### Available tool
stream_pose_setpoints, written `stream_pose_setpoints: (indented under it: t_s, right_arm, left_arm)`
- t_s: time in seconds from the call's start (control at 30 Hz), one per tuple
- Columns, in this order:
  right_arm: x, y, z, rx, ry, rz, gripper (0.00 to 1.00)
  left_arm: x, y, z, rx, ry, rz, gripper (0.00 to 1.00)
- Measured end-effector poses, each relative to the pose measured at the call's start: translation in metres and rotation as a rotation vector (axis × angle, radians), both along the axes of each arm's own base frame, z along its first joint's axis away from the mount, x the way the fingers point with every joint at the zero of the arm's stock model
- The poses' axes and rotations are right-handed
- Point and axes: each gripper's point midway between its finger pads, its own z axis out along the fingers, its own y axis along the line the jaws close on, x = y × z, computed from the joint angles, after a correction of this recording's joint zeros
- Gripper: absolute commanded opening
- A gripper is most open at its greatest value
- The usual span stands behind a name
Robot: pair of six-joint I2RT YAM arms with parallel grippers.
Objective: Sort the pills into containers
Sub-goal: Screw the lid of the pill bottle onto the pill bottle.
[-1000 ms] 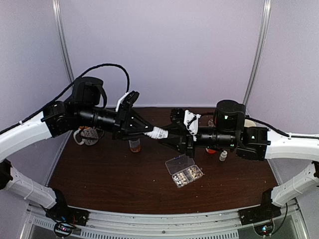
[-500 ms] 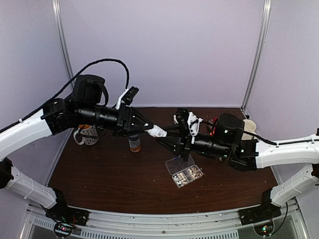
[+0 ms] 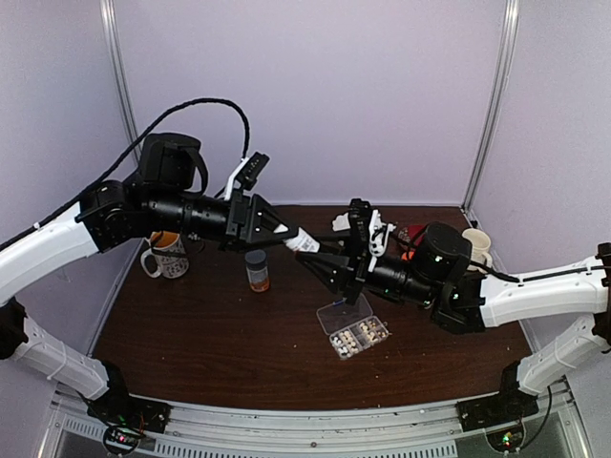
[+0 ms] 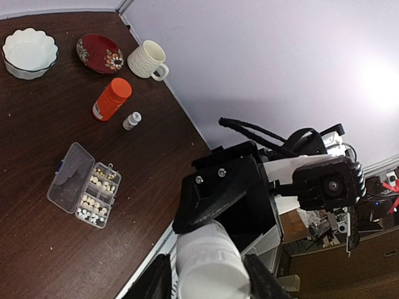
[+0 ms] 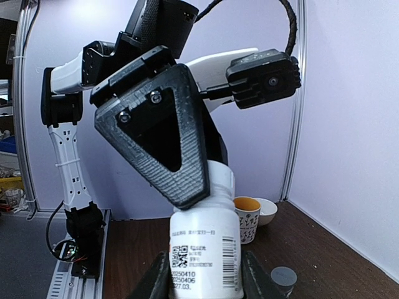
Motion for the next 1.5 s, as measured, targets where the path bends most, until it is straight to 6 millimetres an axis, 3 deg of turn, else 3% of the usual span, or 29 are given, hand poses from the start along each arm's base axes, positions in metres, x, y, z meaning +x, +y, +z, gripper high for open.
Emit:
stream_pose_setpoints:
  t_s: [0.13,0.3,0.5,0.67,0.9,1.0,1.13,1.3,1.5]
  right_arm:
    - [-0.001,-0.002,0.0,0.026,-0.009,0.002,0.0]
    - [-0.001,-0.002,0.003,0.046,-0.016,0.002,0.0]
    - [-0.002,-0.003,0.007,0.062,-0.024,0.003,0.0]
    - [-0.002,-0.003,0.005,0.058,-0.023,0.003,0.0]
    - [-0.003,-0.002,0.005,0.053,-0.026,0.01,0.0]
    - [-0.005,-0.002,0.002,0.037,-0.03,0.018,0.0]
    - [-0.007,0.0,-0.004,0.009,-0.037,0.031,0.0]
    - [-0.008,0.002,-0.008,-0.015,-0.037,0.04,0.0]
    - [-0.009,0.003,-0.009,-0.023,-0.043,0.045,0.0]
  left_arm:
    - [0.0,-0.004,-0.004,0.009,0.006,-0.013,0.56]
    - [0.001,-0.005,-0.008,0.022,0.003,-0.015,0.81]
    - [0.003,-0.002,0.007,0.006,-0.047,-0.009,0.97]
    - [0.002,0.003,0.021,-0.011,-0.077,-0.004,0.97]
    - [0.001,0.018,0.033,-0.025,-0.097,0.021,0.85]
    - [-0.001,0.022,0.031,-0.014,-0.085,0.023,0.74]
    - [-0.003,0.022,0.027,-0.004,-0.065,0.014,0.68]
    - [-0.005,0.021,0.027,-0.008,-0.053,0.002,0.67]
    - [-0.007,0.02,0.021,-0.001,-0.031,-0.007,0.79]
